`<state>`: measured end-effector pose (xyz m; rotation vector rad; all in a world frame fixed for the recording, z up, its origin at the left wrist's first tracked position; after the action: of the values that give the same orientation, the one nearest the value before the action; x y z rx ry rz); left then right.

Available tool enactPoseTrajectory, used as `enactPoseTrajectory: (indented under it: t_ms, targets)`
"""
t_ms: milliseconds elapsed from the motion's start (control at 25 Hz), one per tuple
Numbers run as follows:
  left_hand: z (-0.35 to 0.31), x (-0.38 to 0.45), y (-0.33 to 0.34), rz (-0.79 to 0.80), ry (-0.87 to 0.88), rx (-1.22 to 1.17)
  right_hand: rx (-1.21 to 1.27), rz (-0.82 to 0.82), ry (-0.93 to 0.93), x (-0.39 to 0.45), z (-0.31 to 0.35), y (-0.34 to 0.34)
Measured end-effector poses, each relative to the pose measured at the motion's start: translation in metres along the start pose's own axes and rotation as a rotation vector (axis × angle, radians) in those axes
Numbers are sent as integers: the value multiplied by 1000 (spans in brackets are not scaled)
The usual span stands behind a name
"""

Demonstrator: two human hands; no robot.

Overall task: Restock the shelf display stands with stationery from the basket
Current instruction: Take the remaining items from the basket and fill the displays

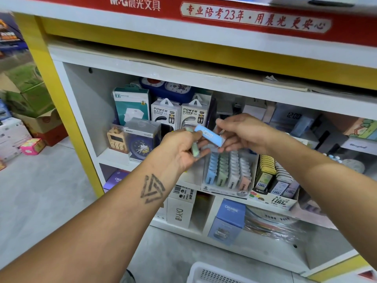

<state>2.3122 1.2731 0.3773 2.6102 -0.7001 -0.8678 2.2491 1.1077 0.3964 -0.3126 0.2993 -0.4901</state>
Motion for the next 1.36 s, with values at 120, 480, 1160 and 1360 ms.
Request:
enactPoseTrajectory:
  t_ms: [120,480,1160,1360]
  targets:
    - [-1,0,-1,-34,52,-19,248,208,134,-19,1,12]
    - [-9,-6,-14,-159,-56,-41,-330,-354,-244,0,-3,-9]
    - [-8,-8,-11,-92,-34,-3,-1088,-237,-446,23,-28,21]
    - [-7,-8,-12,-87,-26,38,-1083,-252,-451,25,-28,24]
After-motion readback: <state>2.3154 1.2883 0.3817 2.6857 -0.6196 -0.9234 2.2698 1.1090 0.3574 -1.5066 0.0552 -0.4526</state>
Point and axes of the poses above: each hand's wrist, its own x-axis towards the middle knuckle, its own y-axis out of the palm, z = x × y, the point moved 2 cm from there along x, towards the middle knuckle, and after that the axes turned 7 degrees about -z, right-handed, at the moved point
